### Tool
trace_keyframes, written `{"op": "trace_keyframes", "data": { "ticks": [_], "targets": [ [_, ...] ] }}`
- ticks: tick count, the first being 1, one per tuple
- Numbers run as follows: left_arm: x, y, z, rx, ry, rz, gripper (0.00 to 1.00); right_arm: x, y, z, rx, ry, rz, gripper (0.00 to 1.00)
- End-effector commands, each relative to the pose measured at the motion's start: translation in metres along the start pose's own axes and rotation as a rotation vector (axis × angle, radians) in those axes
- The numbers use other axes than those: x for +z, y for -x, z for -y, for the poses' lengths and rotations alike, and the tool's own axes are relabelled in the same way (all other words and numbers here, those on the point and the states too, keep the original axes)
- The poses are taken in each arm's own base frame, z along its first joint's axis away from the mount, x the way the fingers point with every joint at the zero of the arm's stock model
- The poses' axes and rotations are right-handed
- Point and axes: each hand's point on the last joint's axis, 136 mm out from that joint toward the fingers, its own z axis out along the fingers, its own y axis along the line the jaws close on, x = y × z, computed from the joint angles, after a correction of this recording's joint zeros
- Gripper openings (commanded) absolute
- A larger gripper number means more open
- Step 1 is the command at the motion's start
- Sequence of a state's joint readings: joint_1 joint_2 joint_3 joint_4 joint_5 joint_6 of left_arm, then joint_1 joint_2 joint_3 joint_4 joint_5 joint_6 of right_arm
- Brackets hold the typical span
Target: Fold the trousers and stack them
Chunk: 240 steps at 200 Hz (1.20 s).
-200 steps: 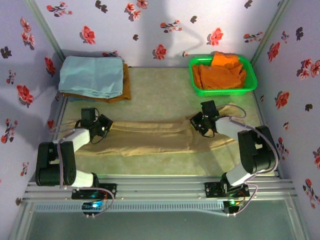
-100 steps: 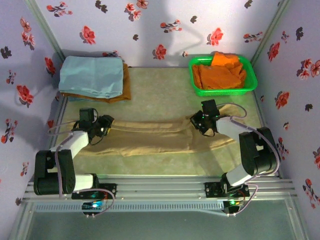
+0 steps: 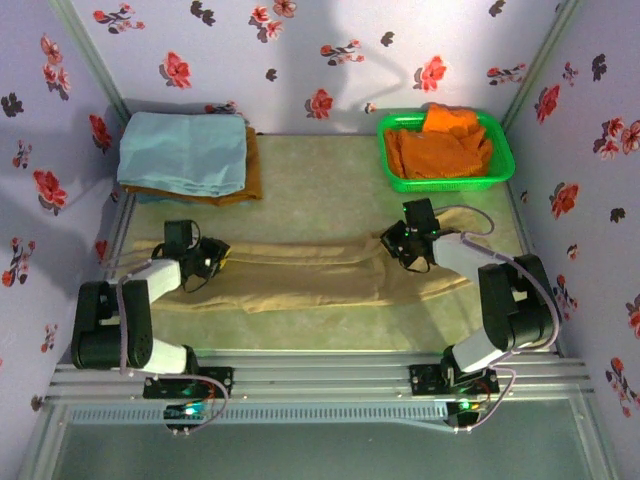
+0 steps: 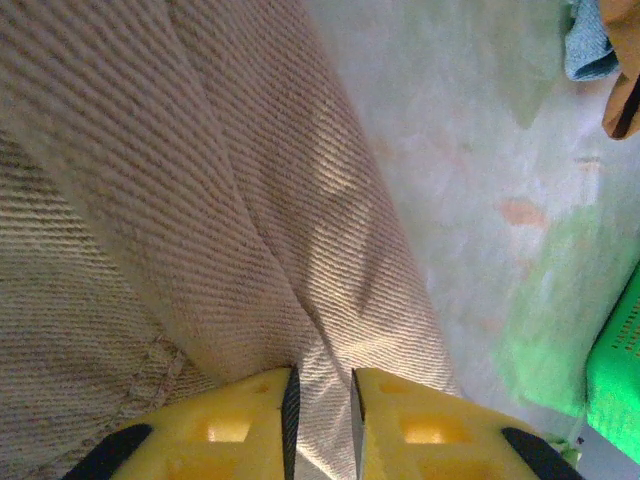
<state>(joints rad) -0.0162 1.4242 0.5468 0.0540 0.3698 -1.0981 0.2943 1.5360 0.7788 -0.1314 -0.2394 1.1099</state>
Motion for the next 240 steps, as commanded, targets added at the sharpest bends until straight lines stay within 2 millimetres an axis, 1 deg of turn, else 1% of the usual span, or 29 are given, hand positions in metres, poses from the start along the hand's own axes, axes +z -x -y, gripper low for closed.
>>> {"op": "trace_keyframes", "data": {
  "ticks": [1, 12, 44, 55, 63, 89, 119, 142, 155, 168, 202, 222, 240],
  "targets": [
    [0.000, -0.005, 0.006, 0.003, -0.037, -0.016, 0.23, -0.009, 0.010, -0.010, -0.019, 0.011, 0.039, 0.00],
    [-0.003, -0.007, 0.005, 0.004, -0.039, -0.018, 0.24, -0.009, 0.010, -0.009, -0.018, 0.010, 0.039, 0.00],
    [-0.019, -0.011, 0.003, 0.027, -0.029, 0.001, 0.40, -0.008, 0.010, -0.009, -0.016, 0.010, 0.038, 0.00],
    [-0.024, -0.010, -0.001, 0.048, 0.001, 0.017, 0.44, -0.007, 0.010, -0.008, -0.016, 0.010, 0.038, 0.00],
    [-0.026, -0.009, -0.003, 0.062, 0.022, 0.022, 0.44, -0.007, 0.010, -0.008, -0.016, 0.011, 0.038, 0.00],
    [-0.025, -0.009, -0.005, 0.062, 0.034, 0.014, 0.45, -0.006, 0.009, -0.006, -0.008, 0.015, 0.037, 0.00],
    [-0.014, -0.009, -0.009, 0.046, 0.038, 0.003, 0.43, -0.006, 0.008, -0.006, -0.008, 0.018, 0.035, 0.00],
    [-0.008, 0.000, -0.012, 0.043, 0.060, 0.037, 0.38, -0.007, 0.009, -0.007, -0.015, 0.025, 0.038, 0.00],
    [-0.005, 0.004, -0.009, 0.038, 0.048, 0.047, 0.35, -0.007, 0.009, -0.007, -0.019, 0.025, 0.038, 0.00],
    [-0.004, 0.007, -0.006, 0.027, 0.050, 0.053, 0.34, -0.007, 0.009, -0.006, -0.022, 0.024, 0.040, 0.00],
    [-0.011, 0.011, 0.000, 0.026, 0.061, 0.066, 0.36, -0.006, 0.007, 0.005, -0.038, 0.002, 0.047, 0.00],
    [-0.018, 0.012, 0.008, 0.034, 0.044, 0.076, 0.38, -0.003, 0.005, 0.011, -0.041, -0.006, 0.041, 0.00],
    [-0.020, 0.015, 0.009, 0.043, 0.055, 0.086, 0.38, 0.000, 0.004, 0.013, -0.039, -0.005, 0.035, 0.00]
  ]
}}
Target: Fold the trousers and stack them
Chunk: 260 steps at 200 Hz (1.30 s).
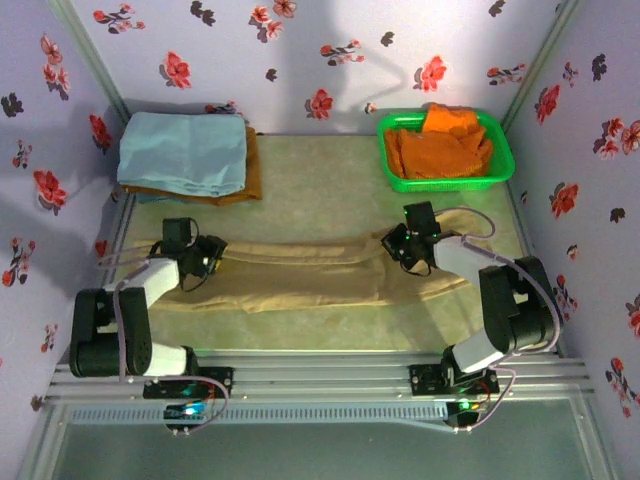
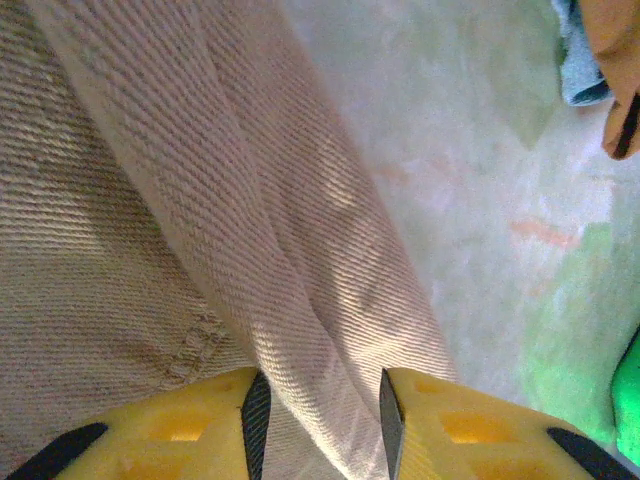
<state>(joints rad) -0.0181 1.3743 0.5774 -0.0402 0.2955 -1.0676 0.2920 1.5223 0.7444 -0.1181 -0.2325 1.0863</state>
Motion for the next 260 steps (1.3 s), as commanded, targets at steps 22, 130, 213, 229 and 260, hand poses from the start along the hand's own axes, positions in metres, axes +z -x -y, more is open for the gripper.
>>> {"op": "trace_keyframes", "data": {
  "ticks": [22, 130, 213, 229, 260],
  "targets": [
    [0.000, 0.003, 0.005, 0.004, 0.013, 0.003, 0.38, 0.004, 0.005, 0.004, -0.012, 0.008, 0.025, 0.00],
    [0.009, -0.001, -0.002, 0.030, 0.001, -0.012, 0.00, -0.003, 0.014, 0.004, -0.001, 0.012, 0.041, 0.00],
    [-0.001, 0.048, 0.042, 0.042, -0.051, 0.064, 0.00, -0.020, 0.039, -0.024, -0.142, -0.040, 0.073, 0.00],
    [0.007, 0.050, 0.043, 0.023, -0.058, 0.057, 0.00, -0.014, 0.043, -0.028, -0.155, -0.051, 0.057, 0.00],
    [0.025, 0.053, 0.042, 0.006, -0.051, 0.027, 0.00, 0.004, 0.053, -0.040, -0.169, -0.062, 0.028, 0.00]
  ]
}}
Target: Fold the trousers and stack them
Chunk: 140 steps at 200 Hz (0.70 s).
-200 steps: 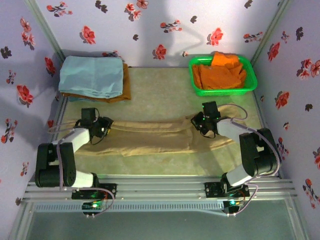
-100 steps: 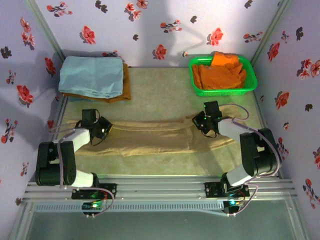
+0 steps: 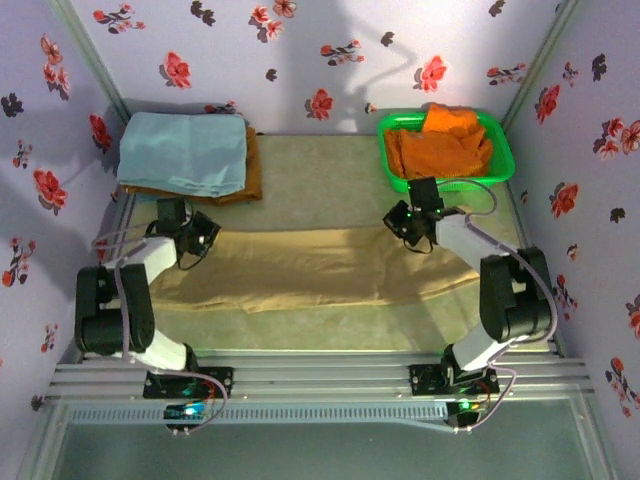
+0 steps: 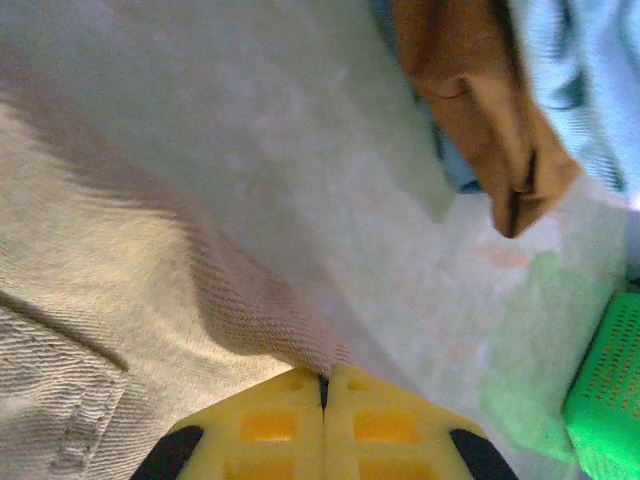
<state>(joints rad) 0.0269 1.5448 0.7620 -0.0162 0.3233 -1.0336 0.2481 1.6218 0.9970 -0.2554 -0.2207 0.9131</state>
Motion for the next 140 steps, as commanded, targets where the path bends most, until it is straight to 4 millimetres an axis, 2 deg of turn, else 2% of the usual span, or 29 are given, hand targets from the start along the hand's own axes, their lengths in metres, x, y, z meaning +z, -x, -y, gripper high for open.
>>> {"op": "trace_keyframes", "data": {
  "ticks": [1, 23, 39, 50, 66, 80, 93, 107, 118, 131, 140],
  "targets": [
    [0.009, 0.011, 0.005, -0.006, -0.010, 0.002, 0.00, 0.014, 0.009, 0.007, -0.029, -0.062, -0.020, 0.00],
    [0.014, 0.018, 0.002, -0.021, -0.003, 0.007, 0.00, 0.028, 0.018, 0.001, -0.026, -0.054, -0.052, 0.08],
    [0.015, 0.022, 0.001, -0.021, 0.000, 0.008, 0.00, 0.037, 0.022, -0.003, -0.040, -0.050, -0.072, 0.28],
    [0.016, 0.022, 0.002, -0.022, 0.000, -0.007, 0.21, 0.039, 0.022, -0.004, -0.050, -0.047, -0.083, 0.39],
    [0.013, 0.022, -0.001, -0.028, 0.003, -0.008, 0.52, 0.034, 0.023, -0.004, -0.058, -0.042, -0.074, 0.46],
    [0.003, 0.021, -0.003, -0.031, 0.002, 0.003, 0.69, 0.020, 0.025, -0.005, -0.062, -0.022, -0.055, 0.49],
    [-0.008, 0.017, -0.011, -0.038, 0.015, 0.023, 0.75, -0.001, 0.028, -0.003, -0.071, -0.021, -0.013, 0.52],
    [-0.019, 0.010, -0.024, -0.058, 0.031, 0.052, 0.79, -0.020, 0.032, 0.011, -0.071, -0.051, 0.047, 0.55],
    [-0.022, 0.003, -0.038, -0.082, 0.043, 0.065, 0.80, -0.029, 0.035, 0.034, -0.045, -0.114, 0.079, 0.57],
    [-0.020, -0.003, -0.052, -0.101, 0.055, 0.071, 0.79, -0.030, 0.037, 0.063, 0.013, -0.152, 0.081, 0.56],
    [-0.016, -0.005, -0.063, -0.113, 0.074, 0.069, 0.79, -0.027, 0.039, 0.084, 0.062, -0.175, 0.069, 0.51]
  ]
}}
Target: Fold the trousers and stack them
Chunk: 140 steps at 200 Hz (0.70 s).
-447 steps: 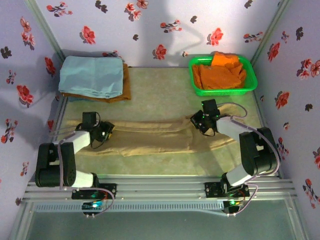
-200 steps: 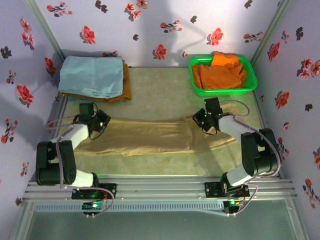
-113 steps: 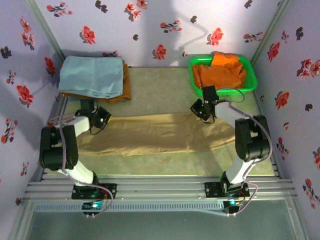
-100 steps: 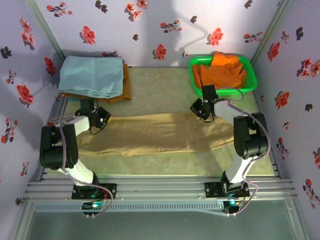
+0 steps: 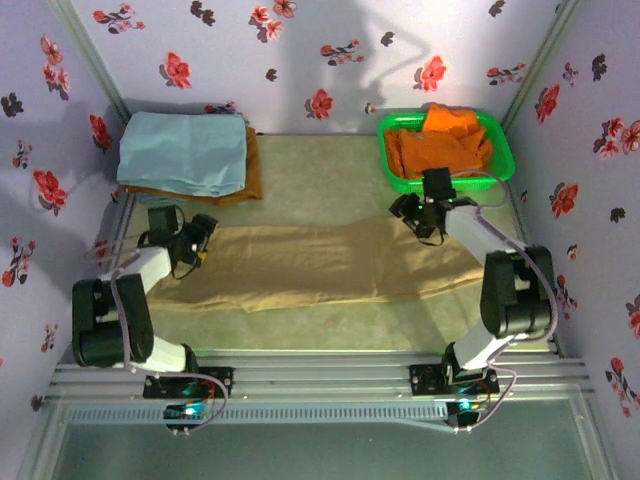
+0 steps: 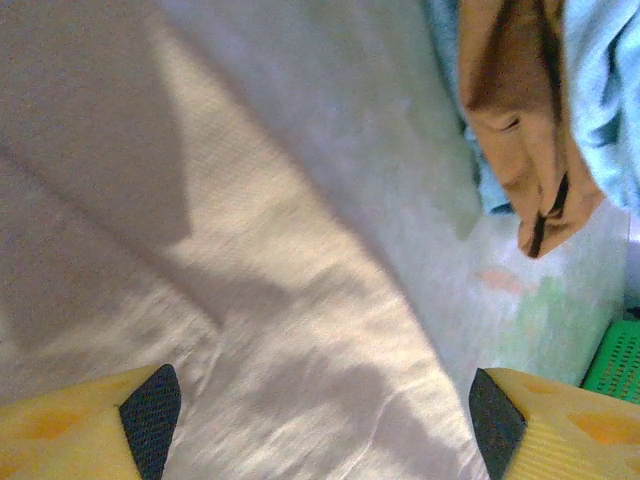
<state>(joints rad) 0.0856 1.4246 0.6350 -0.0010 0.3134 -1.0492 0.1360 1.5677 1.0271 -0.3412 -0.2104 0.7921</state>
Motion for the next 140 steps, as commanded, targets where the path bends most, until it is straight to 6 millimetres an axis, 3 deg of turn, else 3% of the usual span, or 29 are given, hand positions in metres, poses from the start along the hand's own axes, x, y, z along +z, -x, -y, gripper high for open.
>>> {"op": "trace_keyframes", "data": {
  "ticks": [1, 6, 17, 24, 54, 88, 116, 140],
  "targets": [
    [0.005, -0.004, -0.035, -0.057, 0.069, 0.020, 0.79, 0.005, 0.000, 0.068, 0.093, -0.148, -0.006, 0.50],
    [0.007, -0.003, -0.039, -0.067, 0.075, 0.021, 0.79, 0.008, 0.001, 0.079, 0.121, -0.163, -0.012, 0.43],
    [0.012, 0.001, -0.047, -0.088, 0.077, 0.033, 0.77, 0.013, 0.005, 0.108, 0.196, -0.200, -0.022, 0.12],
    [0.014, 0.004, -0.052, -0.108, 0.078, 0.041, 0.76, 0.016, 0.008, 0.122, 0.243, -0.205, -0.028, 0.00],
    [0.019, 0.012, -0.065, -0.164, 0.074, 0.061, 0.73, 0.018, 0.017, 0.180, 0.430, -0.254, -0.021, 0.00],
    [0.014, 0.013, -0.084, -0.241, 0.086, 0.084, 0.71, 0.004, -0.005, 0.223, 0.630, -0.277, -0.010, 0.00],
    [0.002, 0.018, -0.093, -0.271, 0.082, 0.127, 0.69, -0.012, -0.020, 0.227, 0.681, -0.251, 0.029, 0.00],
    [-0.005, 0.027, -0.085, -0.240, 0.060, 0.136, 0.70, -0.015, -0.002, 0.198, 0.622, -0.128, 0.007, 0.04]
  ]
}}
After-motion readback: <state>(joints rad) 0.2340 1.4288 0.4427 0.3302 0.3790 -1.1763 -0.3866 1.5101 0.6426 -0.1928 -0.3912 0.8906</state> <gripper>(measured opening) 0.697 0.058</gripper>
